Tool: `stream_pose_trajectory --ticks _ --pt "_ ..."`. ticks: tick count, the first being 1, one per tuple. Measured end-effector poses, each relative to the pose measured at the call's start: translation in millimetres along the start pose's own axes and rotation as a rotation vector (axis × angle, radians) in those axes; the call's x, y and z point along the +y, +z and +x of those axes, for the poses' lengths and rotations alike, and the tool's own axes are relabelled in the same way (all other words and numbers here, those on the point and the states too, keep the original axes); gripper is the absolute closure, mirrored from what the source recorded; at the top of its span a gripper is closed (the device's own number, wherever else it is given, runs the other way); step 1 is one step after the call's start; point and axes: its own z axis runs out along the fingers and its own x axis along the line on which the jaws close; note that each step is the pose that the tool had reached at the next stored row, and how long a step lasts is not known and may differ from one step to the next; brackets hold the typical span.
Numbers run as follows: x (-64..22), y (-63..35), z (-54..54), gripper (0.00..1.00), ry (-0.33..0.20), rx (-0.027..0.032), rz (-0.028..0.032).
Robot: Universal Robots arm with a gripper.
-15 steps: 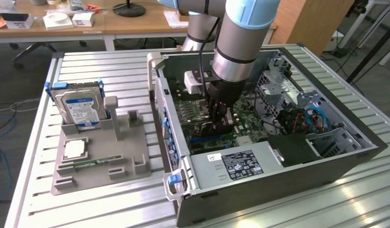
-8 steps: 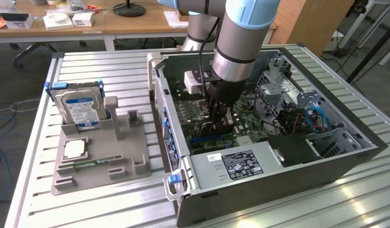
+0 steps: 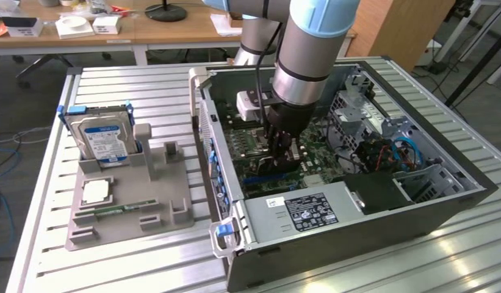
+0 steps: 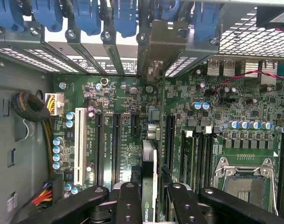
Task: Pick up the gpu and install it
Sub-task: 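Insert the gpu into the slot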
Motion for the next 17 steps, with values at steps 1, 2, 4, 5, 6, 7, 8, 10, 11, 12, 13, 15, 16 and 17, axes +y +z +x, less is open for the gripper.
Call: stream_pose_trajectory --ticks 1,2,4,5,6,7,8,10,11,12,13,15,16,17 --pt "0.0 0.0 0.0 0.73 0.000 0.0000 0.0000" --pt "0.0 0.0 0.0 0.73 0.000 0.0000 0.0000" --pt "0.0 0.0 0.0 0.73 0.000 0.0000 0.0000" --pt "0.0 0.0 0.0 0.73 0.000 0.0000 0.0001" --pt "0.0 0.0 0.0 0.73 0.000 0.0000 0.0000" --pt "0.0 0.0 0.0 0.73 0.000 0.0000 0.0000" --pt "0.0 0.0 0.0 0.73 0.000 0.0000 0.0000" --pt "0.0 0.0 0.0 0.73 0.000 0.0001 0.0000" --pt "0.0 0.0 0.0 0.73 0.000 0.0000 0.0000" --pt "-0.1 0.0 0.0 0.73 0.000 0.0000 -0.0001" --pt "-0.3 0.0 0.0 0.73 0.000 0.0000 -0.0001" --pt "-1.0 -0.1 0.0 0.73 0.000 0.0001 -0.0001" --pt "-1.1 -0.1 0.0 0.73 0.000 0.0001 -0.0001" --pt "-1.6 -0.1 0.0 0.73 0.000 0.0000 -0.0001"
